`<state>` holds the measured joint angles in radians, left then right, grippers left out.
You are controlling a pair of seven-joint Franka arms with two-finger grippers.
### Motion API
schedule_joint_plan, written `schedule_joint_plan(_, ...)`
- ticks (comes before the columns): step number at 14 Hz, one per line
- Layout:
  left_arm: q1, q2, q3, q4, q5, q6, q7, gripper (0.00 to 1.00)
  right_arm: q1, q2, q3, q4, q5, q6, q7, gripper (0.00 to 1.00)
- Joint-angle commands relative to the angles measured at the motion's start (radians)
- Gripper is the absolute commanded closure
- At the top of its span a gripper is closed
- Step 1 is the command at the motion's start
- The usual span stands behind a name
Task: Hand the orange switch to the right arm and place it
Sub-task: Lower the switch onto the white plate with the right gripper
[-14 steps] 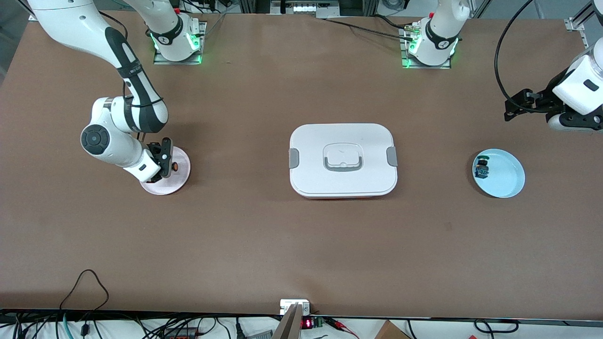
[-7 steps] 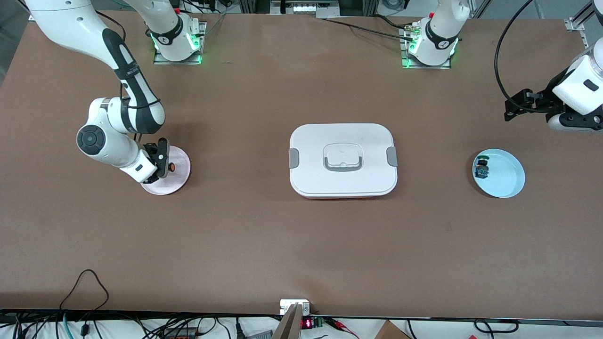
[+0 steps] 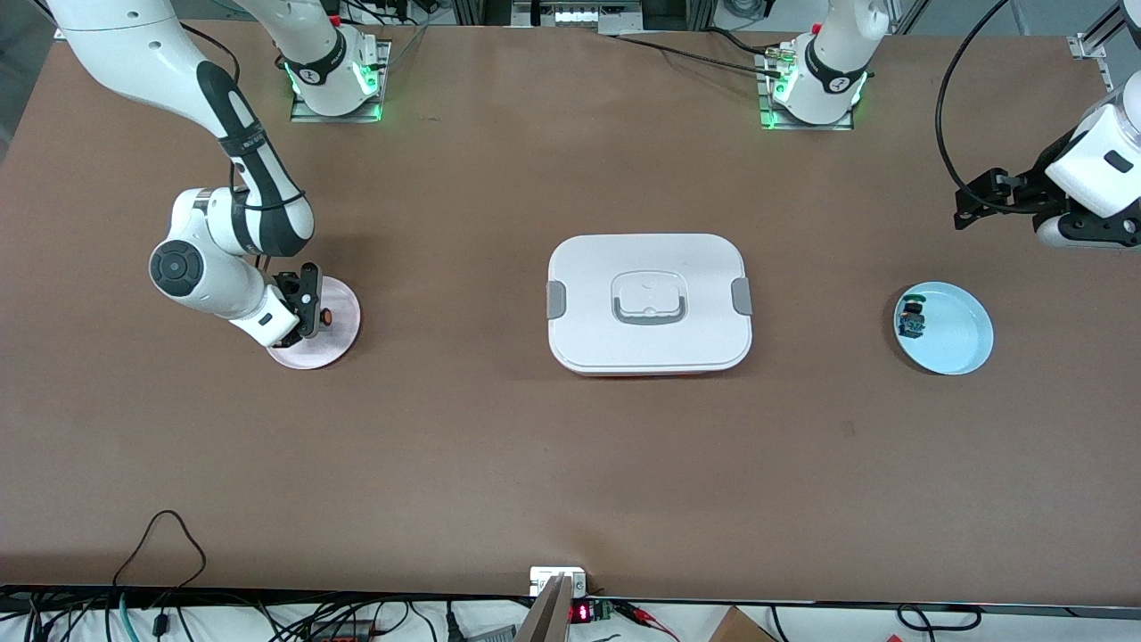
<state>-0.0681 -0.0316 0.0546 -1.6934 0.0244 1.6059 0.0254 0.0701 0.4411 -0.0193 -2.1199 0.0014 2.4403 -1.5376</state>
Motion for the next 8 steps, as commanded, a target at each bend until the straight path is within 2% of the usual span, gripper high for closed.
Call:
schedule_joint_plan(1, -0.016, 0.012, 0.016, 0.026, -0.014, -0.012, 0.004, 0.0, -0.006, -0.025, 0.002, -0.017, -0.009, 0.009, -0.006, 0.0)
schedule_joint_plan(8, -0.016, 0.012, 0.016, 0.028, -0.012, -0.012, 0.004, 0.0, -0.006, -0.119, 0.002, 0.043, 0.009, -0.136, 0.002, 0.0)
